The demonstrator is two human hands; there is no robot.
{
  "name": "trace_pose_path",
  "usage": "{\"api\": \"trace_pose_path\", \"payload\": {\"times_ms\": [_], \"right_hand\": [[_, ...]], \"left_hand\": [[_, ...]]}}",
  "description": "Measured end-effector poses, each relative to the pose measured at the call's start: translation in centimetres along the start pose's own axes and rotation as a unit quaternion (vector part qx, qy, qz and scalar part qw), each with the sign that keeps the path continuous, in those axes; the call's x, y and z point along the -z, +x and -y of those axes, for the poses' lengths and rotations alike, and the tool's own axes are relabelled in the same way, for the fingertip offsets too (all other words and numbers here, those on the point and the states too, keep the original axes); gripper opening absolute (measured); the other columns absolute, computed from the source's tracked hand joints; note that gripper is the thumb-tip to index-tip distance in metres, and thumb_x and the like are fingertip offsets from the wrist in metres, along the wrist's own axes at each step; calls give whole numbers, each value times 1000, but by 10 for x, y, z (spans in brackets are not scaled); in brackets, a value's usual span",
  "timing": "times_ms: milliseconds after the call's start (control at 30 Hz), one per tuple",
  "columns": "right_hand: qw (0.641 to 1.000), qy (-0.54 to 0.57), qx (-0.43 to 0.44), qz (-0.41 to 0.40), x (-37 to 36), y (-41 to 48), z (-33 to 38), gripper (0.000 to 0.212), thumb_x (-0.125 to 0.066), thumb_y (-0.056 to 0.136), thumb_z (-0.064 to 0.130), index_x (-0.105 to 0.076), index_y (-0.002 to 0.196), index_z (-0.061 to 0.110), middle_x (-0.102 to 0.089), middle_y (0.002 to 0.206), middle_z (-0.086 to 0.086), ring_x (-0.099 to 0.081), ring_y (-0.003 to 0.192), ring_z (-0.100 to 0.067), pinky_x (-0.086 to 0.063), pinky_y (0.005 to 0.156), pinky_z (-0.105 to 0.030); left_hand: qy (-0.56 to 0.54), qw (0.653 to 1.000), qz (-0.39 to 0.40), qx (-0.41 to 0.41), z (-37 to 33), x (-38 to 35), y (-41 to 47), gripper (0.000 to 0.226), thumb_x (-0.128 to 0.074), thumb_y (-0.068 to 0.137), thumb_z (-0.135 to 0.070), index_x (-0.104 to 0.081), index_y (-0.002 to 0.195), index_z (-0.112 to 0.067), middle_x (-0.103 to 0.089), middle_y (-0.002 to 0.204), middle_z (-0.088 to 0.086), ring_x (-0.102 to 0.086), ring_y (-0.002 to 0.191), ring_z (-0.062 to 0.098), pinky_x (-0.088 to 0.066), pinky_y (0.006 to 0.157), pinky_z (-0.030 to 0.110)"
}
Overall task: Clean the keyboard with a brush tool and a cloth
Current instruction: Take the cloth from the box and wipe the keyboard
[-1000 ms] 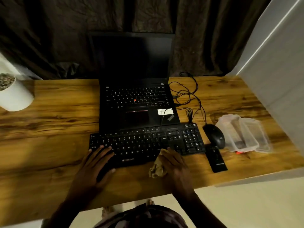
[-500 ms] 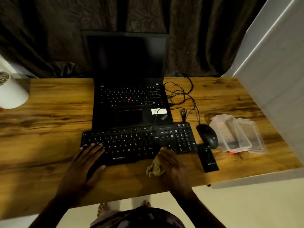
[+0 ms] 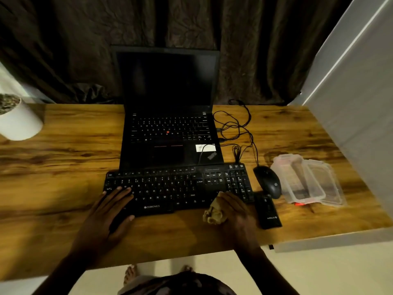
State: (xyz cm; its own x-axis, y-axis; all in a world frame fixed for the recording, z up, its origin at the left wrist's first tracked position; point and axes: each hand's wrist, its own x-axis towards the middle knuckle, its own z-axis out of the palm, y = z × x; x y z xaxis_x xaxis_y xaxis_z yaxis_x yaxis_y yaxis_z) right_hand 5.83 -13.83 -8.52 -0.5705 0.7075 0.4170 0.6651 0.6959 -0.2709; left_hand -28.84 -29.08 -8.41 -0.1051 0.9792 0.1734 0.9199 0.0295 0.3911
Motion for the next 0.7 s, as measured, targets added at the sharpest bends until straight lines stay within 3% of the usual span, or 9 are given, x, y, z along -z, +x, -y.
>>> {"api": "trace_pose_path", "payload": {"times_ms": [100,233,333,433,533,633,700], "right_hand": [[1000,-16,-22,5,-5,-1,3,49,-59,80,40,-71,113,7,-69,120,-10,-57,117,-24,-57,85,-38],[1000,-22,12,5,-6,2,18,44,-56,82,38,-76,105,6,-72,114,-9,-52,114,-19,-43,91,-26],[998,-27,-51,15,-4,5,6,45,-74,74,30,-73,112,6,-71,117,-9,-58,112,-22,-55,87,-34],[996,-35,-65,58,-2,11,10,65,-93,55,16,-70,115,7,-71,116,-9,-66,107,-26,-58,83,-36],[996,-24,-29,80,-3,14,18,64,-91,59,22,-66,118,15,-70,115,-6,-66,105,-24,-60,69,-33],[990,35,-129,52,0,21,13,51,-84,72,13,-60,117,14,-68,107,-14,-68,91,-27,-59,64,-33],[988,21,-151,-8,4,32,7,39,-81,73,-1,-64,108,7,-68,98,-16,-68,81,-25,-55,63,-25]], "left_hand": [[-5,1000,0,1,1,-1,0,63,-37,96,-57,-45,146,-19,-35,157,-5,-20,150,12,-9,123,37],[-15,1000,-3,-2,1,-1,0,65,-32,97,-61,-43,147,-20,-33,158,-6,-20,150,13,-8,123,37],[-19,1000,-2,-1,1,-1,0,65,-32,97,-61,-42,147,-22,-32,158,-7,-19,150,13,-8,123,37],[-20,1000,3,1,1,-2,-1,64,-33,97,-60,-41,148,-22,-31,159,-7,-19,150,13,-11,123,43],[-14,1000,3,-1,2,-2,-1,63,-36,97,-58,-40,149,-22,-30,160,-7,-19,150,13,-9,123,40],[-13,1000,3,-1,4,-3,0,62,-39,96,-56,-40,148,-22,-31,159,-6,-20,150,14,-12,123,44],[-7,1000,3,-6,5,-4,0,62,-40,96,-54,-42,148,-21,-33,159,-5,-21,150,15,-13,122,45]]}}
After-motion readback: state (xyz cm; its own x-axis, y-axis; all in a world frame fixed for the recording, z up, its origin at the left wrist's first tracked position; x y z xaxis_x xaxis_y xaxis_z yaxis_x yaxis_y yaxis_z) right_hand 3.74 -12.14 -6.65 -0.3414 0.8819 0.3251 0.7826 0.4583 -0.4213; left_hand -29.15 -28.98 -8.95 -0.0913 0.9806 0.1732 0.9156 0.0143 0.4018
